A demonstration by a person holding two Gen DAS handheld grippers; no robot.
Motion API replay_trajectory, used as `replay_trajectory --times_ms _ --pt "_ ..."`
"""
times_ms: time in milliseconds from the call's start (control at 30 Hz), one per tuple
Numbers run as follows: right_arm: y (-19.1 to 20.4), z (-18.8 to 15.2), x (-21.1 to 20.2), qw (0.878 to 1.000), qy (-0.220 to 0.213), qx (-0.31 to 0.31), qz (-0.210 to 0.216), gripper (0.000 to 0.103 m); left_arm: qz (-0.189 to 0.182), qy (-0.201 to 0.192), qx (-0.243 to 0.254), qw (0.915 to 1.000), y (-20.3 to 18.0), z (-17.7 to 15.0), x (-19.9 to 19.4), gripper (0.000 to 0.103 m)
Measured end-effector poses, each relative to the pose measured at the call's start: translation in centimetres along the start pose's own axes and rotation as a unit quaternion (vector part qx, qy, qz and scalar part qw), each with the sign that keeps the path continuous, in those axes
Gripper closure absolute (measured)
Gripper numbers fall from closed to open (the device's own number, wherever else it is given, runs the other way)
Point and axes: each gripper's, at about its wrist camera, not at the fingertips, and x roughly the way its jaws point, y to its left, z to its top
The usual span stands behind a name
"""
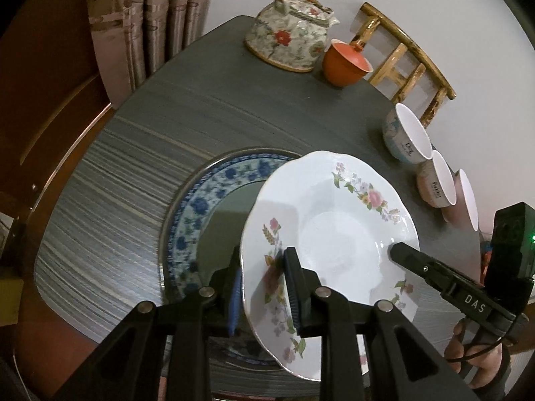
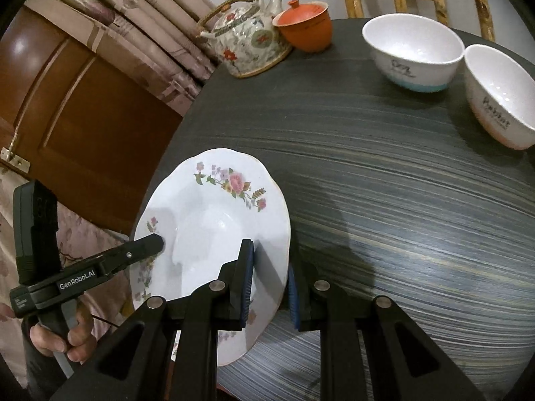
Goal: Organize plates and bowls
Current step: 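Carry the floral plate with both tools over the blue-and-white plates and lower it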
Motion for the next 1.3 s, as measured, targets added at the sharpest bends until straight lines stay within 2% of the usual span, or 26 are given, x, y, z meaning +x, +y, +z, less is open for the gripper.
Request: replay_trajectory --times_ms 433,833,1100,1300 --pt "1.4 0.1 2.4 1.0 0.019 -0.007 -0.006 0.085 0.012 0.011 -0.013 0.9998 2.6 0.0 1.0 0.078" --pt "1.8 -0.1 2.9 1.0 0.025 -0.007 -0.01 0.084 0.026 0.017 -0.013 0.9994 2.9 0.4 1.7 0.077" --pt "2.4 0.1 3.2 0.999 0.033 -0.016 -0.021 0.08 0.046 0.017 -0.003 0.9988 2.5 0.5 1.8 0.076" --pt "3.3 0.7 2.5 0.998 0.026 -0.039 -0.042 0.075 0.088 0.002 0.027 0.9958 1.4 0.7 1.3 0.076"
